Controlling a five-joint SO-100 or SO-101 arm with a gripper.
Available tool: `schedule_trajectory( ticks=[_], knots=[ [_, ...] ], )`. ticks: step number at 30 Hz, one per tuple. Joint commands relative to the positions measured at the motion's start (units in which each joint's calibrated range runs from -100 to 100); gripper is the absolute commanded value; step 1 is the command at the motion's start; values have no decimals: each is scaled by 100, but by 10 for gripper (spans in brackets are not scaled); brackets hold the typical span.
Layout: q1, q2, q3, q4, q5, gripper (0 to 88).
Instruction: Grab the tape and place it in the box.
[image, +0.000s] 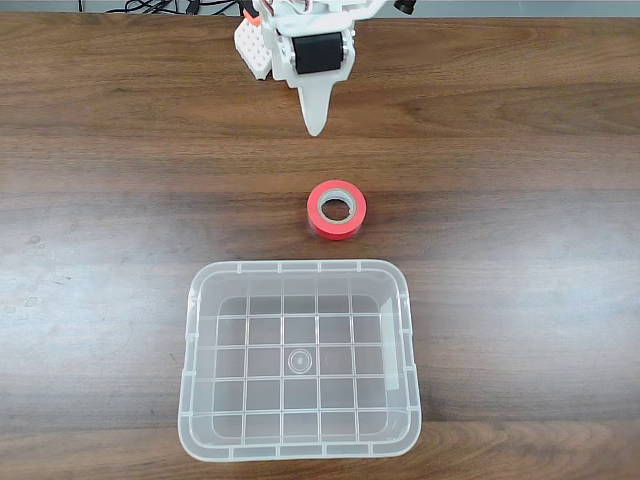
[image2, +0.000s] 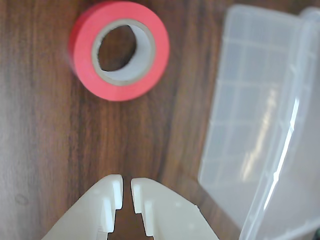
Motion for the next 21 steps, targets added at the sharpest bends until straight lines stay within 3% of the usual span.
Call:
schedule_trajectory(
  ticks=[1,14,21],
  knots=[
    [-387,1126,-1164,63,293,13],
    [-673,2188,62,-1615,188,13],
    [-651,2300,518,-1906,182,13]
  ],
)
